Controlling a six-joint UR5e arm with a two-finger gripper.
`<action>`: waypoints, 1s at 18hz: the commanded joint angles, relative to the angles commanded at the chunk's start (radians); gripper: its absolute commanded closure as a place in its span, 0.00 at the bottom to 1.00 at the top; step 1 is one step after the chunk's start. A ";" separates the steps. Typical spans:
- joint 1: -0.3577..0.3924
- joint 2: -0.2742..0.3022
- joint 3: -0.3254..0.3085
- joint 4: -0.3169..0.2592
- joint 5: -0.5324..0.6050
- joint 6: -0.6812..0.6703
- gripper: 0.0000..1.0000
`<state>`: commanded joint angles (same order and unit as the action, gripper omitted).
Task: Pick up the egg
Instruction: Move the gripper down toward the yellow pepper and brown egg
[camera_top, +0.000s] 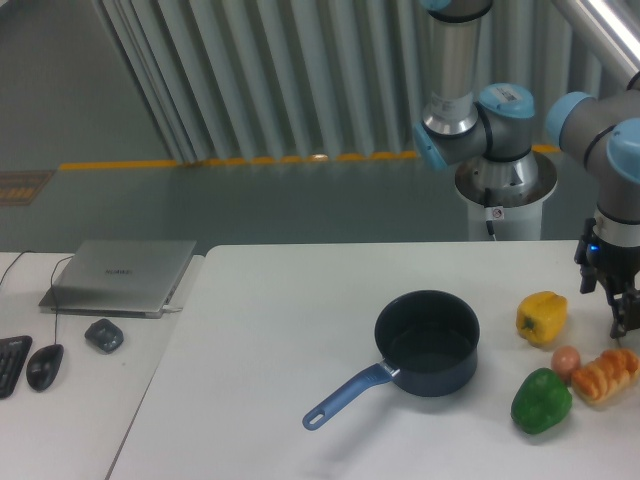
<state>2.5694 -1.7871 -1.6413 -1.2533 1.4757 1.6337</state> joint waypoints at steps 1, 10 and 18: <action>-0.005 0.011 -0.009 0.003 0.003 -0.002 0.00; -0.034 0.020 -0.098 0.017 -0.005 -0.461 0.00; -0.031 0.020 -0.118 0.086 -0.227 -0.799 0.00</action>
<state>2.5387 -1.7672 -1.7595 -1.1674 1.2487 0.8346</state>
